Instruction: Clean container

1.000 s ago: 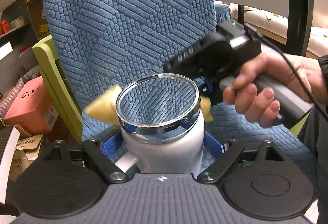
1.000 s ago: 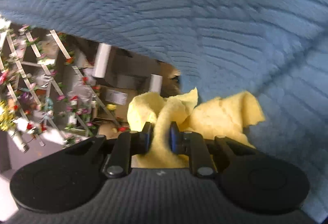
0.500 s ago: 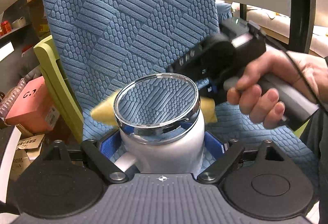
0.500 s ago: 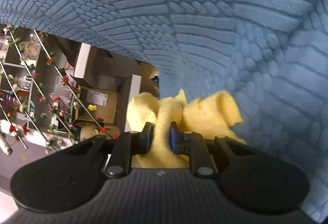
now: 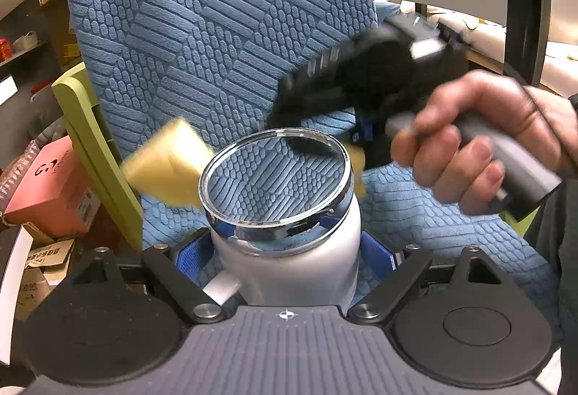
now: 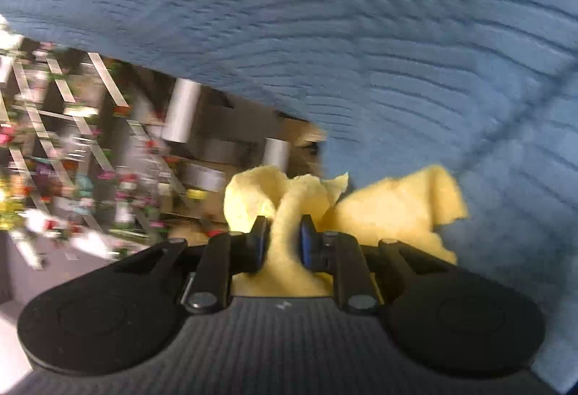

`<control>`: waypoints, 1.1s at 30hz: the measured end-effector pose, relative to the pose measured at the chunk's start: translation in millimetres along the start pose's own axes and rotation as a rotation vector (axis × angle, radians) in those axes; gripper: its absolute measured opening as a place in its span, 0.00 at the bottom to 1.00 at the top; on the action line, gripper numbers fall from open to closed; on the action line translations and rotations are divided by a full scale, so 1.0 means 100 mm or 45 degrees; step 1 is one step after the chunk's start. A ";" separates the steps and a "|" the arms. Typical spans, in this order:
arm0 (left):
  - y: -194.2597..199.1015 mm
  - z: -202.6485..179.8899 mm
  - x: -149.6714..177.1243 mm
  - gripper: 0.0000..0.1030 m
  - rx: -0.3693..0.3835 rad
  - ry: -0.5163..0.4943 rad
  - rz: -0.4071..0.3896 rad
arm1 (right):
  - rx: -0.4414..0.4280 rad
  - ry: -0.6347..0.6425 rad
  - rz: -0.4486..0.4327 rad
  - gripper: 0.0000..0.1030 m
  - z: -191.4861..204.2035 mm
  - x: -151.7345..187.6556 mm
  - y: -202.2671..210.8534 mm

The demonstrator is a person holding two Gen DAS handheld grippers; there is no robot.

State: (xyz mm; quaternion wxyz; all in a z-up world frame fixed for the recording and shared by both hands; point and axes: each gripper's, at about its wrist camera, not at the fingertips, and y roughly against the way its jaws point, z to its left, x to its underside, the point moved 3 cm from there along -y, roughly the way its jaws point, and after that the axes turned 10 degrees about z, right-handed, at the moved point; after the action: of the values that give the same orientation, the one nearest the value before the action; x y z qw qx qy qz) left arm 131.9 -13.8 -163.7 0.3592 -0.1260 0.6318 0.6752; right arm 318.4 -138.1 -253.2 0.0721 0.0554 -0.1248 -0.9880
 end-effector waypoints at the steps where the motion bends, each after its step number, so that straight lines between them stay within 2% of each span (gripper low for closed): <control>1: 0.00 -0.01 0.00 0.88 -0.004 0.001 -0.001 | 0.005 -0.003 -0.003 0.19 0.00 0.00 0.00; 8: -0.02 -0.03 0.01 0.88 -0.023 0.011 0.000 | 0.041 -0.023 -0.021 0.19 -0.03 0.01 0.00; 14: -0.01 -0.06 0.02 0.88 -0.047 0.032 -0.013 | -0.097 -0.030 -0.133 0.19 0.13 0.13 0.18; 20: -0.02 -0.09 0.03 0.88 -0.069 0.053 -0.016 | 0.065 -0.187 -0.226 0.19 -0.14 0.29 0.21; 22: -0.02 -0.09 0.03 0.88 -0.068 0.055 -0.021 | 0.051 -0.224 -0.255 0.19 -0.12 0.31 0.24; 25: -0.03 -0.09 0.04 0.88 -0.070 0.058 -0.028 | -0.056 -0.176 -0.319 0.19 0.08 0.38 0.28; 27: -0.02 -0.10 0.05 0.88 -0.068 0.056 -0.028 | -0.036 -0.193 -0.351 0.19 0.07 0.44 0.31; 33: -0.02 -0.09 0.06 0.88 -0.060 0.057 -0.032 | 0.017 -0.375 -0.418 0.19 -0.17 0.63 0.42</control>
State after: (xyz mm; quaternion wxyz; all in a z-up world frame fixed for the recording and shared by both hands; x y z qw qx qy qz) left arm 126.5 -21.0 -170.6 0.3504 -0.1575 0.6219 0.6824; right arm 264.5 -192.5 -264.9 -0.1090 -0.0696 -0.1297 -0.9831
